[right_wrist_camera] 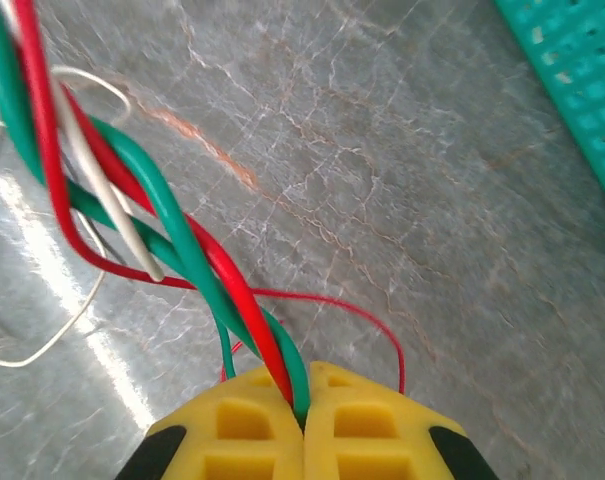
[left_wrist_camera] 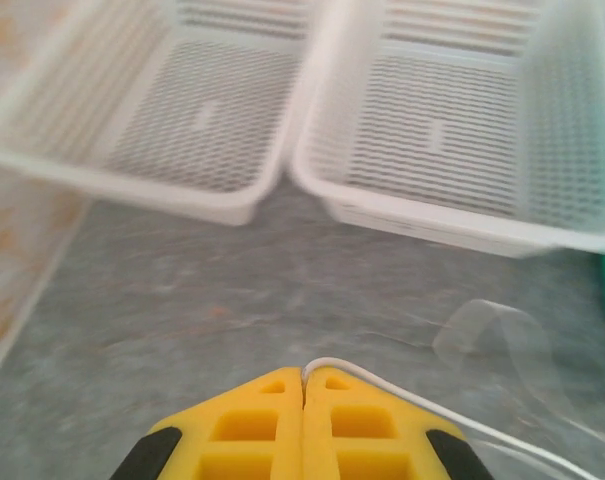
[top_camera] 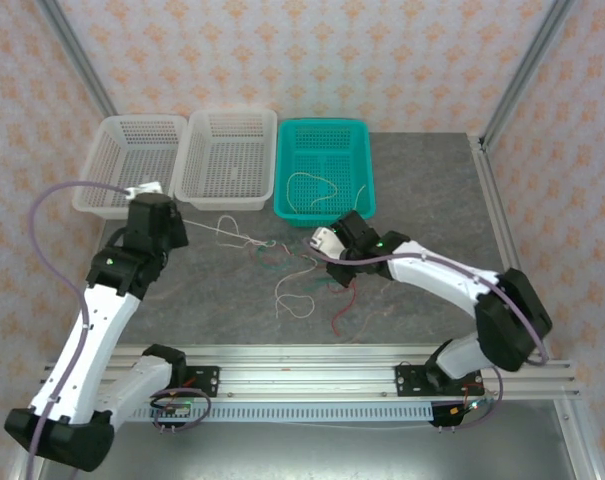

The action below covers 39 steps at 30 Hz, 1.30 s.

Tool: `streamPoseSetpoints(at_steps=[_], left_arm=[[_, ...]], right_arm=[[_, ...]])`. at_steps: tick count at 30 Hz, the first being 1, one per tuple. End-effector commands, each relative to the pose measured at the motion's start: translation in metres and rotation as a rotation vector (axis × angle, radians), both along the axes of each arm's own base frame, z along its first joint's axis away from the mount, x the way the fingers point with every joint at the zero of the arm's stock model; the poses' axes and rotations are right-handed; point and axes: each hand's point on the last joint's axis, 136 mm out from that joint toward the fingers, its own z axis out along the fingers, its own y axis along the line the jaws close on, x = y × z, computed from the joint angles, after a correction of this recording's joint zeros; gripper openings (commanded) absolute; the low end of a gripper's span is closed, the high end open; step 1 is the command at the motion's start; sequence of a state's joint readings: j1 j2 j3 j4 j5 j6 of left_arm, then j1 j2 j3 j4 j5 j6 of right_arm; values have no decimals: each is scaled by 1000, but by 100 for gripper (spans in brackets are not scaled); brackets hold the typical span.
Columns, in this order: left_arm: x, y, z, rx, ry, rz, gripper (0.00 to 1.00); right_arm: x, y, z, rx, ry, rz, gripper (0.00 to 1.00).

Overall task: Untangle the cables
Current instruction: Pick up the cables at the center of the table, then place the cable into the container.

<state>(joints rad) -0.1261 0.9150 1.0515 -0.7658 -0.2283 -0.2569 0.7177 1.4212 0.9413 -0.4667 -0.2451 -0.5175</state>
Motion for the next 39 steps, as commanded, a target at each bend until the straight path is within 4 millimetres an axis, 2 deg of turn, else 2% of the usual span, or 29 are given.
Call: streamPoseSetpoints(at_steps=[1, 5, 12, 18, 20, 22, 24, 28, 33, 39], left_arm=[[-6, 42, 0, -49, 23, 174, 0], [-1, 70, -4, -138, -12, 276, 0], [-10, 119, 16, -160, -69, 446, 0], [-19, 144, 30, -177, -119, 526, 0], [-7, 135, 37, -224, -166, 447, 0], [21, 103, 48, -332, -247, 237, 0], [37, 71, 65, -400, -323, 66, 0], [29, 41, 99, -357, -389, -63, 0], [13, 20, 164, -341, -524, -146, 0], [9, -16, 254, -382, -684, -307, 0]], right_arm=[[-20, -51, -8, -151, 38, -136, 0], [-24, -81, -4, -295, 3, -132, 0], [-36, -129, -3, -531, -34, -105, 0], [-41, -173, 3, -708, -116, -81, 0], [-43, -176, 4, -697, -118, -78, 0], [-47, -166, 4, -643, -98, -43, 0], [-49, -148, 6, -547, -70, -17, 0], [-42, -116, 10, -407, -63, -1, 0], [-25, -77, 5, -259, -63, -17, 0], [-15, -62, -1, -220, -62, -22, 0]])
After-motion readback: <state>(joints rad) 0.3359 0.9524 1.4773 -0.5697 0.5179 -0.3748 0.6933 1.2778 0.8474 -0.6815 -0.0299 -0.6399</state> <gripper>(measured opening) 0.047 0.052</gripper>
